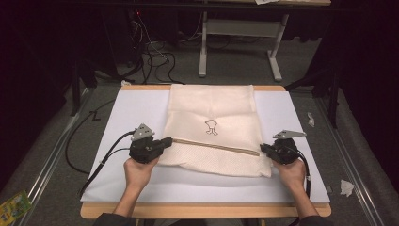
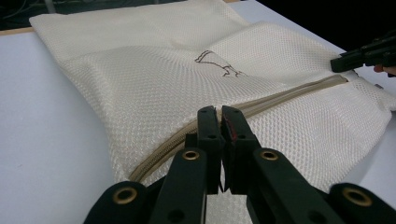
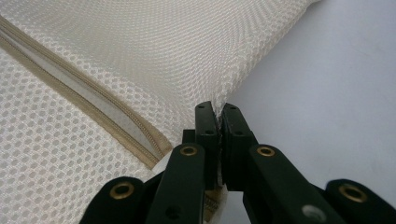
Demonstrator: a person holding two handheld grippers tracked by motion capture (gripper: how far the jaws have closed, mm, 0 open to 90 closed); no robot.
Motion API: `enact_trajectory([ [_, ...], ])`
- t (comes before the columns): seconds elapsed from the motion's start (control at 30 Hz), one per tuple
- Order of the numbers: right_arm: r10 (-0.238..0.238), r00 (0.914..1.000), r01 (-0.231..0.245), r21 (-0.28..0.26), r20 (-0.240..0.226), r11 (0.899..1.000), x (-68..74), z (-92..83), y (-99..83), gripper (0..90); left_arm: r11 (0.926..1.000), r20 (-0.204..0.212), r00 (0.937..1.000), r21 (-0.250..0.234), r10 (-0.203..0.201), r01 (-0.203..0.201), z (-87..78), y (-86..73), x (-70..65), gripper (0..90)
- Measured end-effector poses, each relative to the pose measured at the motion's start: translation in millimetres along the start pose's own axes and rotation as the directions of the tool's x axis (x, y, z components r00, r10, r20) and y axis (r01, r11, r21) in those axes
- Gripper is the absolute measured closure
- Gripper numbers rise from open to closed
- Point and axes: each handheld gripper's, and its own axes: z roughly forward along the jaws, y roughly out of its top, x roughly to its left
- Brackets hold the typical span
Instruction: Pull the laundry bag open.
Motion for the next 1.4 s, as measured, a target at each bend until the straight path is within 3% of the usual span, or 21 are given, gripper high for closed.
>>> enact_trajectory([
  [1.07, -0.012, 0.9999, 0.011, 0.011, 0.01, 1.0, -0.8, 1.6, -1.5, 88.4, 0.9997, -0.044, 0.999, 0.02, 0.011, -0.01, -10.1, 0.2, 8.2, 87.0],
  [1.4, -0.006, 0.9999, 0.006, 0.012, 0.013, 1.0, -2.9, -1.8, 3.4, 88.4, 0.9997, -0.051, 0.9986, 0.021, -0.012, 0.013, -18.7, -1.8, 17.5, 87.0],
])
